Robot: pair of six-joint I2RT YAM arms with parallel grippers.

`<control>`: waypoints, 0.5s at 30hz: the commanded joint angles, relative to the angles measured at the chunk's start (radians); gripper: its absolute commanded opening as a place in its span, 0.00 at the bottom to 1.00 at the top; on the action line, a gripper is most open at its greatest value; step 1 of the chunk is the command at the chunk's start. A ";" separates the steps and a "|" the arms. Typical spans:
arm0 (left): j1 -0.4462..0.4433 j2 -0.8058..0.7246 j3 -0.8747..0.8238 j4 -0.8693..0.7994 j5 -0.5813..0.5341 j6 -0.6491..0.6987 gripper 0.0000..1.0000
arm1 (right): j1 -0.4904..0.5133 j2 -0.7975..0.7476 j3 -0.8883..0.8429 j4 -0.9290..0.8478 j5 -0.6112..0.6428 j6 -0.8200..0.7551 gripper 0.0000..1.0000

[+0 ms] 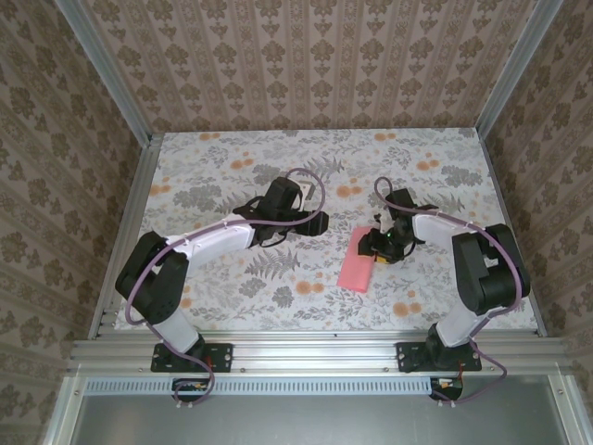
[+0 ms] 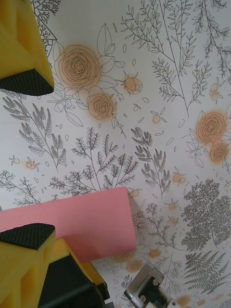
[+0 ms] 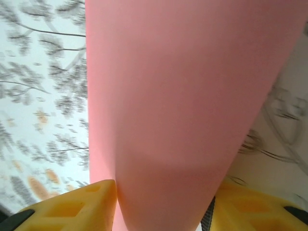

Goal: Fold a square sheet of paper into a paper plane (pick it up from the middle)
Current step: Fold the square sheet of paper in half at the center of the table.

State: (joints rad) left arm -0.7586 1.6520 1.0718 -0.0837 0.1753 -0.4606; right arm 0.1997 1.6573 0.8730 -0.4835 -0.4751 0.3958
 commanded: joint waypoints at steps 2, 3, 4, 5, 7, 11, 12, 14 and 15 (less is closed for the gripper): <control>-0.001 -0.018 0.016 -0.034 -0.034 -0.023 0.74 | 0.006 0.028 -0.008 0.120 -0.166 0.029 0.49; 0.001 -0.021 0.016 -0.035 -0.037 -0.024 0.74 | 0.009 0.032 -0.004 0.132 -0.179 0.033 0.49; 0.002 -0.027 0.011 -0.034 -0.040 -0.027 0.74 | 0.015 0.037 0.000 0.142 -0.188 0.031 0.49; 0.003 -0.030 0.008 -0.035 -0.044 -0.029 0.74 | 0.021 0.043 0.007 0.146 -0.198 0.028 0.49; 0.007 -0.038 0.001 -0.034 -0.052 -0.033 0.74 | 0.035 0.060 0.030 0.135 -0.207 0.013 0.49; 0.010 -0.040 -0.004 -0.034 -0.048 -0.034 0.74 | 0.041 0.090 0.064 0.061 -0.123 -0.013 0.49; 0.011 -0.040 -0.005 -0.034 -0.043 -0.034 0.74 | 0.040 0.091 0.071 0.038 -0.097 -0.026 0.51; 0.010 -0.037 -0.006 -0.031 -0.033 -0.036 0.73 | 0.040 0.089 0.082 0.002 -0.072 -0.053 0.58; 0.010 -0.035 -0.009 -0.029 -0.026 -0.038 0.73 | 0.040 0.087 0.090 -0.021 -0.060 -0.069 0.58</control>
State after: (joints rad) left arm -0.7551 1.6409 1.0714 -0.0868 0.1417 -0.4793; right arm 0.2386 1.7367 0.9283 -0.4206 -0.5846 0.3752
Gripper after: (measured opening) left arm 0.733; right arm 0.575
